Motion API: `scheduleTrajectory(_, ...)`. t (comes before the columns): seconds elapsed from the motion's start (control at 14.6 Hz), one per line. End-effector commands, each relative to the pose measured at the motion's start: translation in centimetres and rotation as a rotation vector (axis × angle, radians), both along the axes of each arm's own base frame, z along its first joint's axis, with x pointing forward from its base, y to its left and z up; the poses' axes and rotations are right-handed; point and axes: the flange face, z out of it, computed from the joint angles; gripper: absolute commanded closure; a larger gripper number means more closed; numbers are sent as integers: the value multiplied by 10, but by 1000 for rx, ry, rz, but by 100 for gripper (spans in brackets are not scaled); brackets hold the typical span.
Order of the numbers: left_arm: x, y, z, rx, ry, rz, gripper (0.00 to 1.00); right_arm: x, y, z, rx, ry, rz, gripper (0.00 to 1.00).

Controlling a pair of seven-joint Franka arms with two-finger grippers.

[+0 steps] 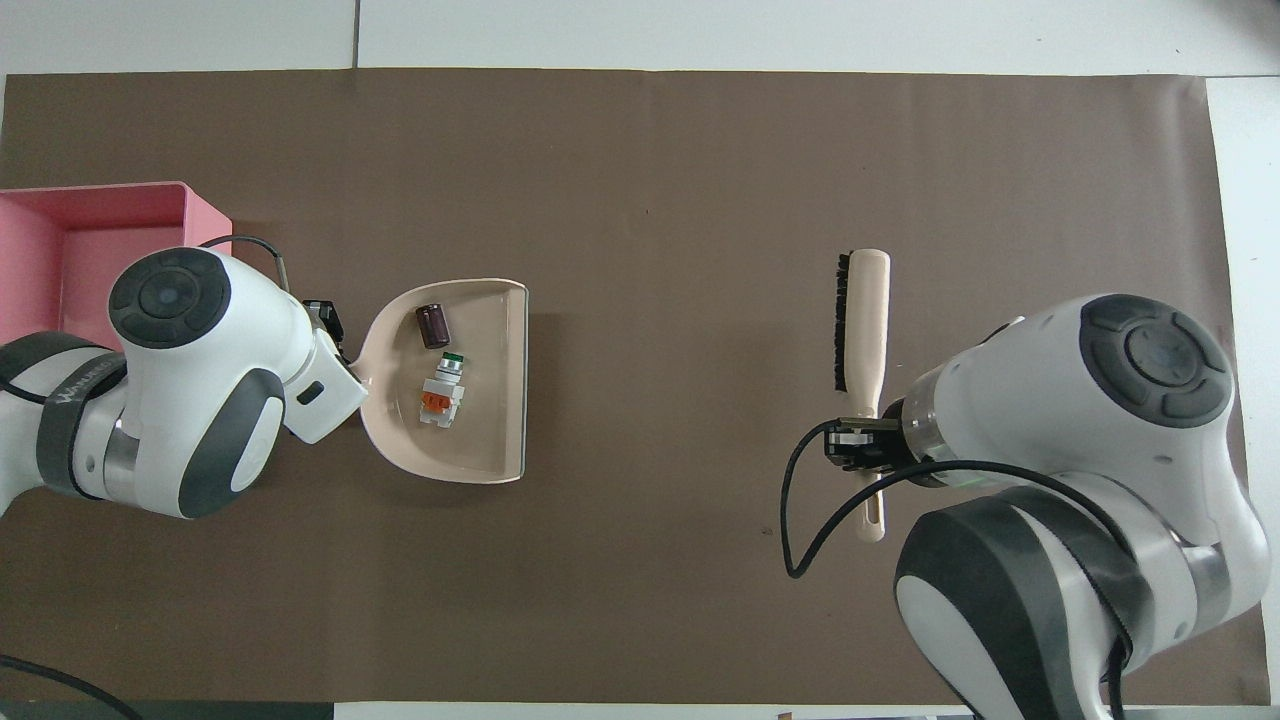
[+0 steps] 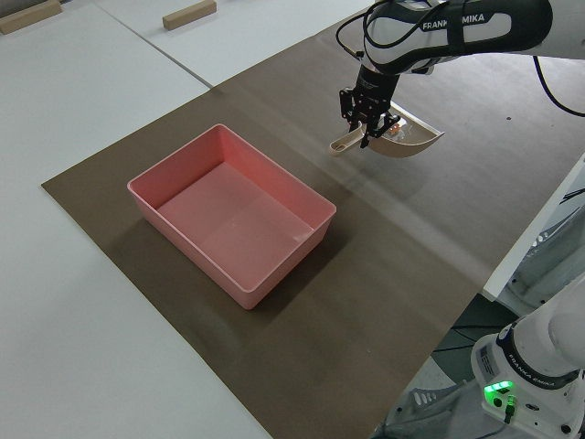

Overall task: Clean e-waste and dump in bin
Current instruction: 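Carry the dustpan to the bin with the left gripper while the right gripper withdraws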

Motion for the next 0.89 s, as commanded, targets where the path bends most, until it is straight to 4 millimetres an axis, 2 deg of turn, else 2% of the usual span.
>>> scheduleTrajectory(0.0, -2, 53, 38, -25, -31, 30, 100, 11, -67, -8, -65, -5, 36, 100)
scheduleTrajectory(0.14, 5, 96, 62, -23, -36, 69, 100, 21, -119, -21, -107, 18, 96, 100)
scheduleTrajectory(0.34, 25, 178, 110, -17, -44, 158, 100, 32, -169, -57, -157, 97, 196, 100)
scheduleTrajectory(0.55, 36, 261, 128, 17, -53, 188, 100, 35, -221, -80, -145, 143, 264, 100)
scheduleTrajectory(0.62, 40, 281, 134, 58, -58, 150, 100, 36, -235, -85, -132, 143, 279, 100)
scheduleTrajectory(0.82, 50, 306, 143, 276, -55, 77, 100, 32, -258, -98, -109, 137, 222, 100)
